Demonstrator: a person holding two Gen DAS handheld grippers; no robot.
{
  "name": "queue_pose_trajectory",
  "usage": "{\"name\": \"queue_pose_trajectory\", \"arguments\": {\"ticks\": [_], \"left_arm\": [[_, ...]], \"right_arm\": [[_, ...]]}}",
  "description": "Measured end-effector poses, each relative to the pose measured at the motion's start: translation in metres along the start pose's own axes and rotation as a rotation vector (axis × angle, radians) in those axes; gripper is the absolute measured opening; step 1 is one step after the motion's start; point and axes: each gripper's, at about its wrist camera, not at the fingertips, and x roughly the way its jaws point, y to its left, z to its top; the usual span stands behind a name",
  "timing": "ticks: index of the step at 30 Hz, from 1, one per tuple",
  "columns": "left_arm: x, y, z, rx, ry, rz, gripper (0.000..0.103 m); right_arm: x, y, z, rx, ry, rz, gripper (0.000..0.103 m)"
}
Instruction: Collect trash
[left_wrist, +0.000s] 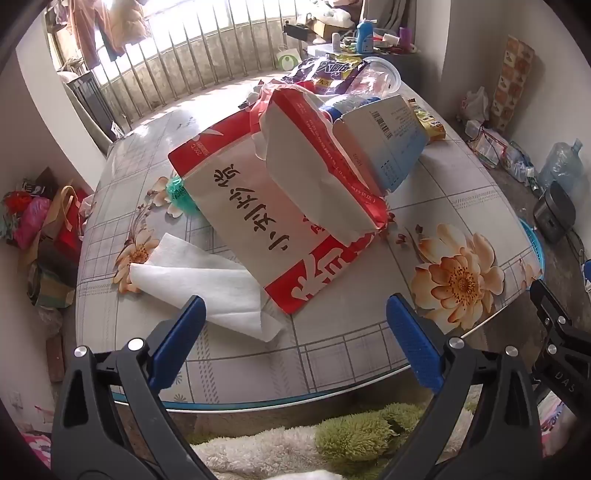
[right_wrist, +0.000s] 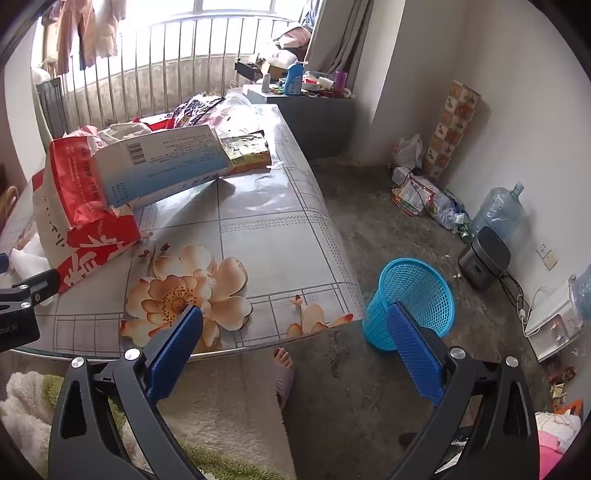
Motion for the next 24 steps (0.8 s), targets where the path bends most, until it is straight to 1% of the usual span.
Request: {"name": "queue_pose_trajectory", "arguments": {"ticks": [1,9,10,15,17,24], "left_arm": [[0.000,0.000,0.000,0.001,0.000,0.001,0.094],[-0.001,0.000,-0.001,0.001,-0.008,-0.001,0.094],[-0.002,-0.001,-0.001,0.001,-0.009,-0.002,0.094],[-0.002,-0.003,-0.001,0.002,-0.008,0.000,0.094],[-0.003,-0.004,0.000,0.001,-0.009,0.000,0.094],[-0.004,-0.003,-0.001,0.002,-0.010,-0.003,0.094]], "right_arm": [[0.001,0.000,0.000,-0.007,0.010,-0.012,0.097],[0.003,-0.001,0.001,-0.005,0.015,-0.020,0.097],[0.011,-0.003,0.001,-0.003,0.017,-0.018,0.097],[0.005,0.003,-0.001,-0.005,0.011,-0.014,0.097],[0.003,-0.004,0.001,0.000,0.015,-0.003,0.097],[0.001,-0.003,0.003,-0.003,0.010,0.000,0.097]]}}
